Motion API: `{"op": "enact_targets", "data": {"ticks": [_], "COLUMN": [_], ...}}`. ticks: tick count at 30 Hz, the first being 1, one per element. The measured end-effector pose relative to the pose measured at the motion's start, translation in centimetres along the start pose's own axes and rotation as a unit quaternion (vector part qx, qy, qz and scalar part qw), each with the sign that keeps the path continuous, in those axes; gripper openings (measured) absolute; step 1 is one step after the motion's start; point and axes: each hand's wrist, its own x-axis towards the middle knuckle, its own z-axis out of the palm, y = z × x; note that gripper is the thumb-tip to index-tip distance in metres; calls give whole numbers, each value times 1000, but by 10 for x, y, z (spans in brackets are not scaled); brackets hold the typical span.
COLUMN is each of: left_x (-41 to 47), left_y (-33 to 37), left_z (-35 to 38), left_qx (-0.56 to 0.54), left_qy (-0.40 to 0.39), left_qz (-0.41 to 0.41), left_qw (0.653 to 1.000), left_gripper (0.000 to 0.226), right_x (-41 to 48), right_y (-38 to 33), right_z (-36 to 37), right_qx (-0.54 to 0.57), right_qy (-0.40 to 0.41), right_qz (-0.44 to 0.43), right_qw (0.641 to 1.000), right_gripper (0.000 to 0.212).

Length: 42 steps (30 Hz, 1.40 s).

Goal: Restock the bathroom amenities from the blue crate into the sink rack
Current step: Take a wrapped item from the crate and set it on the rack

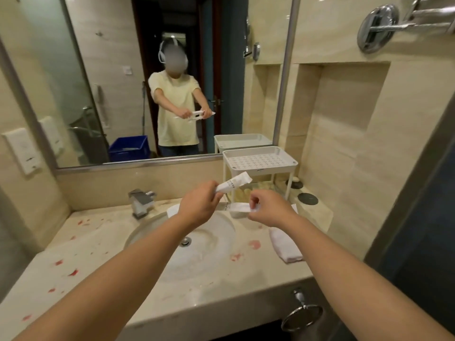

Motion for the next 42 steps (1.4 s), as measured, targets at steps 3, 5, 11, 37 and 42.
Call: {"op": "enact_targets", "data": {"ticks": [3, 5, 11, 37, 42], "left_x": [34, 54, 120, 312, 313], "left_y": [1, 2, 11, 6, 3], "left_z": [10, 18, 45, 144, 150], "left_qx": [-1, 4, -21, -1, -3], "left_qy": [3, 1, 0, 0, 2], "left_qz": [18, 30, 33, -100, -104], "left_qw": [1000, 1000, 999, 995, 995], "left_gripper": [21, 22, 24, 20, 20], "right_x": [24, 42, 105, 318, 319], "right_y": [13, 23, 59, 192, 196], "right_z": [-8, -15, -35, -31, -26], "right_qx": [1, -2, 4, -33, -28], "right_qy": [14, 22, 28, -155, -175], "right_qz": [17, 26, 31, -24, -6], "right_qw": [1000, 999, 999, 987, 984], "right_gripper": [16, 16, 16, 19, 23]}}
